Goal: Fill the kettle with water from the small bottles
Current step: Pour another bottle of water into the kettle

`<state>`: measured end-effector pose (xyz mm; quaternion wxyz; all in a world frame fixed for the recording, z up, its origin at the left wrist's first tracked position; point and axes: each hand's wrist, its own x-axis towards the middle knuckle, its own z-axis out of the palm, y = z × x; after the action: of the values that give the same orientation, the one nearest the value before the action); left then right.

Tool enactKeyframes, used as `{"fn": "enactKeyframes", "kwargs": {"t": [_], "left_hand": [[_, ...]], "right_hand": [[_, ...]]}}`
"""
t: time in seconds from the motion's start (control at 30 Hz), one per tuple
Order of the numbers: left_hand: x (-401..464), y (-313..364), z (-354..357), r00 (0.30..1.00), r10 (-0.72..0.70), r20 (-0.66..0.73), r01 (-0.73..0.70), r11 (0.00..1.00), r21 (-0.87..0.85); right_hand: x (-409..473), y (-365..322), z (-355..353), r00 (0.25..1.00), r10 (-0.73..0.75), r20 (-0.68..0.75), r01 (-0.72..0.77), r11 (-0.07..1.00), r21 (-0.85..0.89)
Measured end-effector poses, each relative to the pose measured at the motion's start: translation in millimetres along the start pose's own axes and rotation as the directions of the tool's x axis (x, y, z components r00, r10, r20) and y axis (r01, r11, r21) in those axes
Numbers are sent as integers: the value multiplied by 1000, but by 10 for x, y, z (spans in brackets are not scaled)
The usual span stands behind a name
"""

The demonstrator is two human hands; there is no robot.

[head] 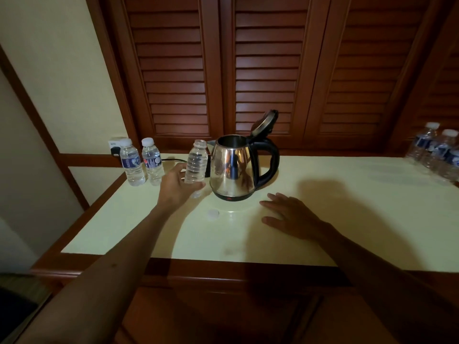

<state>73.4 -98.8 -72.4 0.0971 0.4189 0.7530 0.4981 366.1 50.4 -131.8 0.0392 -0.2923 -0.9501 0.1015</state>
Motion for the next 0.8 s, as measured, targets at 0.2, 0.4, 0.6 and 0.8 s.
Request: {"fn": "enactKeyframes", "kwargs": {"t": [0.2, 0.4, 0.6, 0.8], "left_hand": [[187, 295, -99, 996, 92, -10, -88, 973, 215], [311, 352, -234, 977, 208, 39, -208, 905, 371], [380, 417, -299, 976, 209, 61, -215, 877, 430], [404, 513, -378, 985, 152, 80, -171, 840, 515]], "right_hand": [[20, 30, 29, 1000, 4, -6, -4, 1000, 8], [20, 7, 33, 999, 1, -41, 0, 1000, 21], [16, 3, 35, 998, 2, -60, 0, 1000, 18], [27, 16, 48, 996, -2, -85, 5, 999, 35]]}}
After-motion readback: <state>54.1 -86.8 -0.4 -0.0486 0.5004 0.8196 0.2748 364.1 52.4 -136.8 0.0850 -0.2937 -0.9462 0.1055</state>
